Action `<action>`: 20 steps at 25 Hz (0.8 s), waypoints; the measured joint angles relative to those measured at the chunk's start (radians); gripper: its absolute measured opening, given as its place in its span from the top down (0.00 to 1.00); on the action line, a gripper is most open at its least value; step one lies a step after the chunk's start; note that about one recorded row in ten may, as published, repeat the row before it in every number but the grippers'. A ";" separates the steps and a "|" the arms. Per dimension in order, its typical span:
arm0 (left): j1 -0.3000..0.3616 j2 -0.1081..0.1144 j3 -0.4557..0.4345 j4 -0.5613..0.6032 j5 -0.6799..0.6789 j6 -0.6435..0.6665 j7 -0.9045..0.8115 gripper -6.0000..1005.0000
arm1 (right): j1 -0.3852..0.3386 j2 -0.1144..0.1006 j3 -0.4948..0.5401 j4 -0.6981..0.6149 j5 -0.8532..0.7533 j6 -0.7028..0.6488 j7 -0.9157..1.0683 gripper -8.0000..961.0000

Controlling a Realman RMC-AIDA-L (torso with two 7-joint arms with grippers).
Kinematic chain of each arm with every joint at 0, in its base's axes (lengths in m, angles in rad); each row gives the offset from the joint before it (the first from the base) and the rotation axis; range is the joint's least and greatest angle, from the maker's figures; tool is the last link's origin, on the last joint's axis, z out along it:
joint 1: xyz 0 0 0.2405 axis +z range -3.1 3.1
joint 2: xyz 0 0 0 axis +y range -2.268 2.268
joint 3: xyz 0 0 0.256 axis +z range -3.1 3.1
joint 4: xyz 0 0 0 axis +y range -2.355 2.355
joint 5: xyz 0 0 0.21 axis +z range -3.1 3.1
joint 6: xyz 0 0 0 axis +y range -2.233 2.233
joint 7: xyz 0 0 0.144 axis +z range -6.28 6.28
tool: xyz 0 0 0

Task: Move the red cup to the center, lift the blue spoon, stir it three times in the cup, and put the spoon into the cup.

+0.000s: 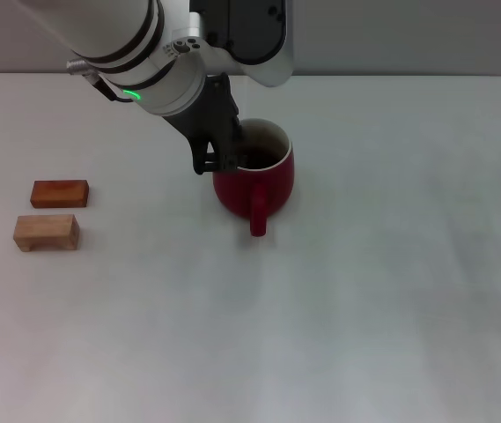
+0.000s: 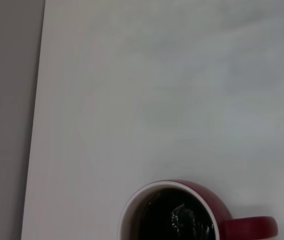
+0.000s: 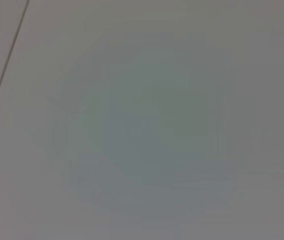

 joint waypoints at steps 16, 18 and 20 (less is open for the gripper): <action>0.176 0.006 -0.506 0.199 -0.468 -0.074 0.225 0.71 | 0.000 0.000 0.000 -0.002 0.000 0.011 0.000 0.99; 0.197 0.007 -0.602 0.154 -0.606 -0.083 0.280 0.71 | 0.000 -0.001 0.000 -0.003 0.000 0.011 0.000 0.99; 0.220 0.008 -0.684 0.102 -0.740 -0.101 0.330 0.71 | 0.001 -0.001 0.000 -0.004 0.000 0.011 0.000 0.99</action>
